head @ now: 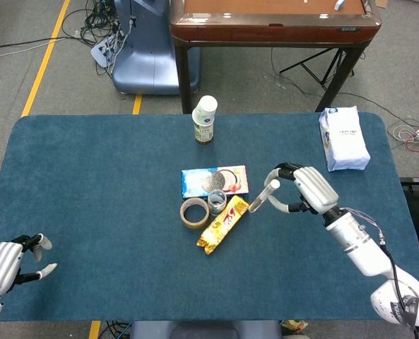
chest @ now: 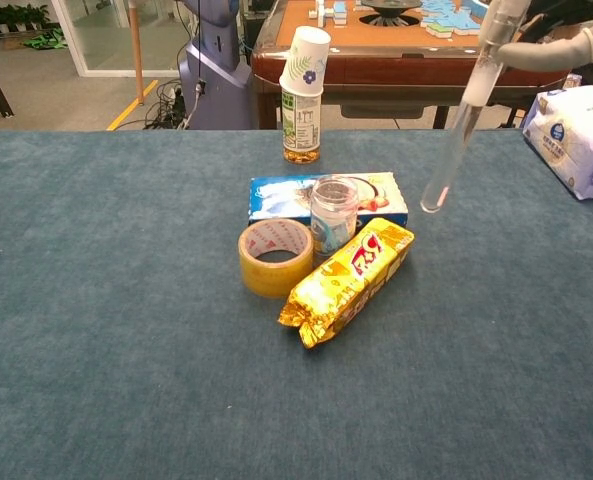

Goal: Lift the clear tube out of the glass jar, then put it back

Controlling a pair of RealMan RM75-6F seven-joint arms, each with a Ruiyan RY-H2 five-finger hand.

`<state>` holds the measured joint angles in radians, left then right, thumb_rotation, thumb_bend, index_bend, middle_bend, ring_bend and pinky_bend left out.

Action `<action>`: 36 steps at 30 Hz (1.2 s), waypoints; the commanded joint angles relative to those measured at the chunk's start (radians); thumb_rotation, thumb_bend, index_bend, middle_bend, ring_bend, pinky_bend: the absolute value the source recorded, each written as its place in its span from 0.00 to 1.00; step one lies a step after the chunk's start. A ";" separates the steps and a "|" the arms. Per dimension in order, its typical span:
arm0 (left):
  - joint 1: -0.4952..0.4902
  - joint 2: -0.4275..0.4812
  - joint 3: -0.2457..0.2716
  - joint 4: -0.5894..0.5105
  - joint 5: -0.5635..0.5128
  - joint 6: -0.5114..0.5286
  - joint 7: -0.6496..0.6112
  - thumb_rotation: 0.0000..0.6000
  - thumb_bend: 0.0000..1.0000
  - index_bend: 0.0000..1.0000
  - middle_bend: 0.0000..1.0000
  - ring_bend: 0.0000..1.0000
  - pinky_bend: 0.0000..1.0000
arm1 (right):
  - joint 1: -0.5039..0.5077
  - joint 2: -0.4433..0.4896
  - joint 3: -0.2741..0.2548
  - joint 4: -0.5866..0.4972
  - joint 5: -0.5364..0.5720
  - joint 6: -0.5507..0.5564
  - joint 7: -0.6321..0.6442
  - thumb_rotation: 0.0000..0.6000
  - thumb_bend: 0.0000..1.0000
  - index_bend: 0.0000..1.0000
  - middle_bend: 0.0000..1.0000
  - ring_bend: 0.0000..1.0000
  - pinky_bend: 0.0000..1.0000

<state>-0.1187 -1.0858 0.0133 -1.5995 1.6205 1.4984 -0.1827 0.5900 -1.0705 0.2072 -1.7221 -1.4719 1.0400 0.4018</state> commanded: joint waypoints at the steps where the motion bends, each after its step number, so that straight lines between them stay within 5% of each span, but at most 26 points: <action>1: -0.002 -0.001 0.001 -0.001 0.002 -0.002 0.003 1.00 0.14 0.50 0.70 0.52 0.70 | -0.006 0.013 -0.012 -0.013 0.092 -0.014 -0.243 1.00 0.57 0.65 0.52 0.30 0.32; 4: -0.003 -0.002 0.001 -0.002 0.001 -0.006 0.005 1.00 0.14 0.50 0.70 0.52 0.70 | -0.009 0.001 -0.006 -0.040 0.124 -0.001 -0.295 1.00 0.57 0.65 0.52 0.30 0.32; 16: -0.003 0.001 0.002 -0.004 -0.002 -0.008 0.004 1.00 0.14 0.51 0.70 0.52 0.70 | -0.033 -0.060 -0.004 0.030 -0.050 0.113 0.152 1.00 0.57 0.65 0.51 0.30 0.32; 30: -0.003 0.001 0.003 -0.006 -0.002 -0.008 0.008 1.00 0.14 0.51 0.70 0.52 0.70 | -0.026 -0.012 -0.022 -0.022 0.091 0.031 -0.260 1.00 0.59 0.67 0.51 0.30 0.32; 36: -0.002 0.001 0.003 -0.007 -0.002 -0.006 0.007 1.00 0.14 0.51 0.70 0.52 0.70 | -0.040 -0.049 0.004 -0.042 0.093 0.078 -0.162 1.00 0.59 0.67 0.50 0.30 0.32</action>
<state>-0.1211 -1.0849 0.0164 -1.6061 1.6188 1.4922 -0.1758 0.5592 -1.1000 0.1960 -1.7495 -1.3592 1.0948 0.1371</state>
